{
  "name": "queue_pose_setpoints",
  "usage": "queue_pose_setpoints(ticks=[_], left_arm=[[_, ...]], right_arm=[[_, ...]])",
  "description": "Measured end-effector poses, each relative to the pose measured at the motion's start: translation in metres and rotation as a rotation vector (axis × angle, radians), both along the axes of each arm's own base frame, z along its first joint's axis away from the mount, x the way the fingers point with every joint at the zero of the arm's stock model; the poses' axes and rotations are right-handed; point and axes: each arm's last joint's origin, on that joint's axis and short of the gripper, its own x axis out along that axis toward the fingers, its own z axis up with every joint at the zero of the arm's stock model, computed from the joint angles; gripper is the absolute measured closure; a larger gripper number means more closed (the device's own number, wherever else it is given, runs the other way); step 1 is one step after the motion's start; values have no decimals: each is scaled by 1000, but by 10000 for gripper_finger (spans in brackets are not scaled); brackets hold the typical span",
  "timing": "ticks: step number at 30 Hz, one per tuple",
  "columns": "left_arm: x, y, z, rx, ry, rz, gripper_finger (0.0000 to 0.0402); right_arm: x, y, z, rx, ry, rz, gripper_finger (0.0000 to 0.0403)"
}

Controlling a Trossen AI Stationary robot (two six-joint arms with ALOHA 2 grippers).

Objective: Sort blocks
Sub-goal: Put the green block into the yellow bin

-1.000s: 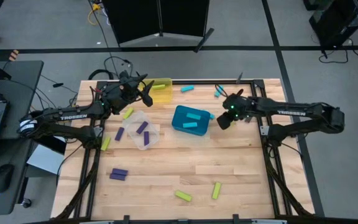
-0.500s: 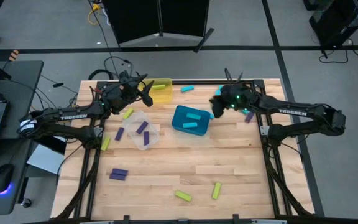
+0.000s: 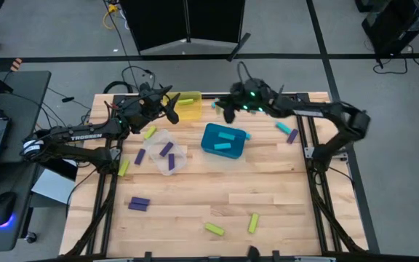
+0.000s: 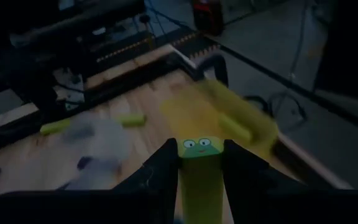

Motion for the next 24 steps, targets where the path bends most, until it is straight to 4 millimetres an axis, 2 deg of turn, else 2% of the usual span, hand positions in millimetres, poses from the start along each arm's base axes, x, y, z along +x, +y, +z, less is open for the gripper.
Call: queue_pose_setpoints(ticks=[3,6,14,19,24], left_arm=[[0,0,0,0,0,0,188],[-1,0,1,2,-8,15,188],[-4,-1,9,45,-47,33,188],[-4,0,7,36,-28,37,188],[-4,0,6,29,-22,37,188]], right_arm=[[22,-21,4,-16,-1,23,290],[43,-38,-1,-3,6,70,294],[93,-66,-20,33,-11,157,291],[113,-81,-34,63,-5,147,286],[123,-89,-42,86,-1,143,264]])
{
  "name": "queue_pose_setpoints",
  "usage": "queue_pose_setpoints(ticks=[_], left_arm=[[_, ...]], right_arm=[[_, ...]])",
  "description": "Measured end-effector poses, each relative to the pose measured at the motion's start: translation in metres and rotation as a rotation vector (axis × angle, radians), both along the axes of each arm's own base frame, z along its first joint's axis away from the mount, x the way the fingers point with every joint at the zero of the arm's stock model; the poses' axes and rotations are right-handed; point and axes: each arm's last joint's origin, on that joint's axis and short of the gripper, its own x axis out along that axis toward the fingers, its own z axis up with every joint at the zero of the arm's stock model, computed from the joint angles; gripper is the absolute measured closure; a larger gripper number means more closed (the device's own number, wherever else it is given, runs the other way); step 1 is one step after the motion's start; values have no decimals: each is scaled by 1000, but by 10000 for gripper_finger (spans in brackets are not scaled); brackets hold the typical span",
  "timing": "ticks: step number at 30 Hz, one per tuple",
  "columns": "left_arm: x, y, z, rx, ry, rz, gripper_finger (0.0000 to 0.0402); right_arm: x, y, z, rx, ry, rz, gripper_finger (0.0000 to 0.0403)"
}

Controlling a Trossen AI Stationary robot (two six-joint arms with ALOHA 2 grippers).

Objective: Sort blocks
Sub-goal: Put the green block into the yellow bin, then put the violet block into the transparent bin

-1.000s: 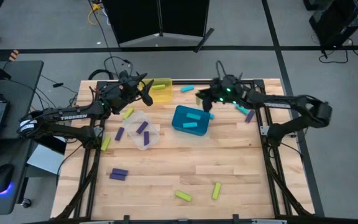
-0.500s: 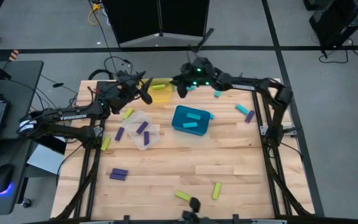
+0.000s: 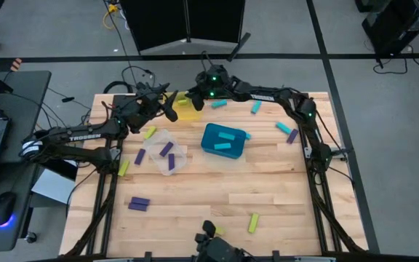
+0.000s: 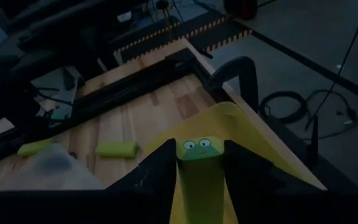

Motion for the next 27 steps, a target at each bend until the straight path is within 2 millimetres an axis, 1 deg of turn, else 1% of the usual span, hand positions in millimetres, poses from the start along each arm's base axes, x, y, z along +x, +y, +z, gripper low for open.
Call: queue_pose_setpoints(ticks=[8,12,14,18,21,24,27], left_arm=[[0,0,0,-9,-8,8,188],[-2,-1,-2,-31,14,6,188],[-7,-3,0,-42,37,6,188],[-24,-11,9,-70,98,4,188],[-40,-18,19,-96,108,3,188],[-48,-22,23,-160,127,5,188],[-48,-24,18,-256,197,-56,188]], right_arm=[[-1,-1,3,-4,-9,10,206],[-5,3,17,-27,-21,53,193],[-9,7,24,-45,13,88,191],[-24,16,37,-100,127,108,192],[-39,23,42,-148,147,77,193],[-55,31,46,-201,91,-3,193],[-77,42,47,-226,-33,-87,195]])
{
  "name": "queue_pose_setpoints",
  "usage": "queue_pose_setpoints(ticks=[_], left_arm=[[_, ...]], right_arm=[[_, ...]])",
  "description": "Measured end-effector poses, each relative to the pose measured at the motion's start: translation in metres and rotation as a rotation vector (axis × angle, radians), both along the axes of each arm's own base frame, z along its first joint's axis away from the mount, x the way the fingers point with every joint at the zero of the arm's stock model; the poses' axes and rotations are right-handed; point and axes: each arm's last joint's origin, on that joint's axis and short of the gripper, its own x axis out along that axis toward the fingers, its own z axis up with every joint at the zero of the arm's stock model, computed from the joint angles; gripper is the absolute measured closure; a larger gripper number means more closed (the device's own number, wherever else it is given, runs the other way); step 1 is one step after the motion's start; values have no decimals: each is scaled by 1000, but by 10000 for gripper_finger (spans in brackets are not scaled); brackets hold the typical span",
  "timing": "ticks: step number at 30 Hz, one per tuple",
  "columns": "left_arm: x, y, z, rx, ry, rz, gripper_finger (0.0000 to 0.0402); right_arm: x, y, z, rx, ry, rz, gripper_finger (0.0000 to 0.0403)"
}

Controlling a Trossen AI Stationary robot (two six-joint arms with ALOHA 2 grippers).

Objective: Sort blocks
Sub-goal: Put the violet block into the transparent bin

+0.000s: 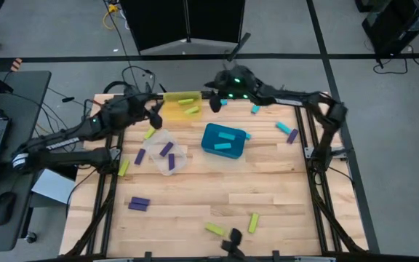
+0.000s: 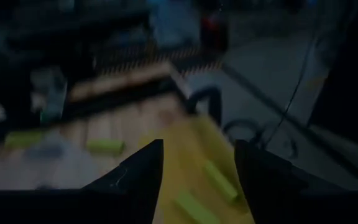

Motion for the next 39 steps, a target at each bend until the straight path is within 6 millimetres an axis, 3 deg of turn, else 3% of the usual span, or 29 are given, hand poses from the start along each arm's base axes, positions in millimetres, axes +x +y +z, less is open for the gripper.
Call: queue_pose_setpoints(ticks=[8,17,21,25,29,32,39], left_arm=[[14,-22,-13,-261,175,-343,188],[20,-86,4,-436,266,-726,188],[16,-105,-7,-611,432,-581,188],[2,-112,-25,-804,580,-206,188],[-15,-113,-36,-888,642,147,188],[-16,-119,-41,-909,718,125,188],[2,-151,-70,-902,966,-263,188]], right_arm=[[-57,40,-15,9,-173,-80,211],[-89,71,-19,-9,-187,-88,215],[-90,80,-14,-34,-200,-59,216],[-86,89,-11,-67,-214,-20,216],[-82,96,-11,-84,-219,11,218],[-79,101,-11,-91,-216,31,218],[-77,106,-11,-96,-213,51,218]])
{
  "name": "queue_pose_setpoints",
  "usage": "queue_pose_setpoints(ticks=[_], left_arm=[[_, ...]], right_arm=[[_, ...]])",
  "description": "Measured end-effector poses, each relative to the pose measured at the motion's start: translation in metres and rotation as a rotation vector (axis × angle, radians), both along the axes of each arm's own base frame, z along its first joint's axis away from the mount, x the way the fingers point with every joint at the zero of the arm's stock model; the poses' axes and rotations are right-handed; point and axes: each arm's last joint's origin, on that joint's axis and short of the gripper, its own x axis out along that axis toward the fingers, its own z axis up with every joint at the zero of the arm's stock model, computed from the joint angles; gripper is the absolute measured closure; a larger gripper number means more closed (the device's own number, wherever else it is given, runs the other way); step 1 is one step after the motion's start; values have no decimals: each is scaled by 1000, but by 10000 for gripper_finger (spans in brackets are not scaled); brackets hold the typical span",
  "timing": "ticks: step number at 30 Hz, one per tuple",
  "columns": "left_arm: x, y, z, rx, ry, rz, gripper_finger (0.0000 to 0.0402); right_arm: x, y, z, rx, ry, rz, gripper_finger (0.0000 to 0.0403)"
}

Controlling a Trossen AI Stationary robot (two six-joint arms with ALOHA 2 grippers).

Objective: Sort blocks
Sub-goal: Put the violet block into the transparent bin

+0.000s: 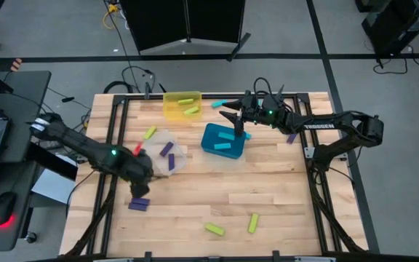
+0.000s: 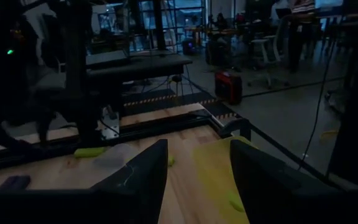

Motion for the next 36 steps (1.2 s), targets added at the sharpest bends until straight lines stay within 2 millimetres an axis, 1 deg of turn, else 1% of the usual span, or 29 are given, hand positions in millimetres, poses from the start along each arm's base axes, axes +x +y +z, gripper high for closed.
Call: queue_pose_setpoints(ticks=[4,7,11,15,18,22,26,34,36], left_arm=[[12,-26,-18,-6,-17,-165,188],[15,-45,-33,-4,22,-242,188],[13,-63,-49,30,84,-286,188],[12,-76,-57,56,68,-320,188],[9,-78,-60,88,63,-327,188],[4,-74,-70,104,81,-308,188],[4,-75,-79,49,41,-309,188],[3,-73,-81,62,42,-313,188],[1,-71,-83,88,57,-313,188]], right_arm=[[0,0,0,-8,1,-16,219],[0,-1,0,-18,1,-21,219],[0,-1,1,-22,-2,-25,219],[0,-1,1,-21,-2,-27,219],[0,-1,1,-21,-2,-27,219],[0,-1,1,-18,-2,-26,219],[1,1,1,-11,-5,-22,219],[1,1,1,-10,-5,-21,219],[1,1,1,-10,-4,-21,219]])
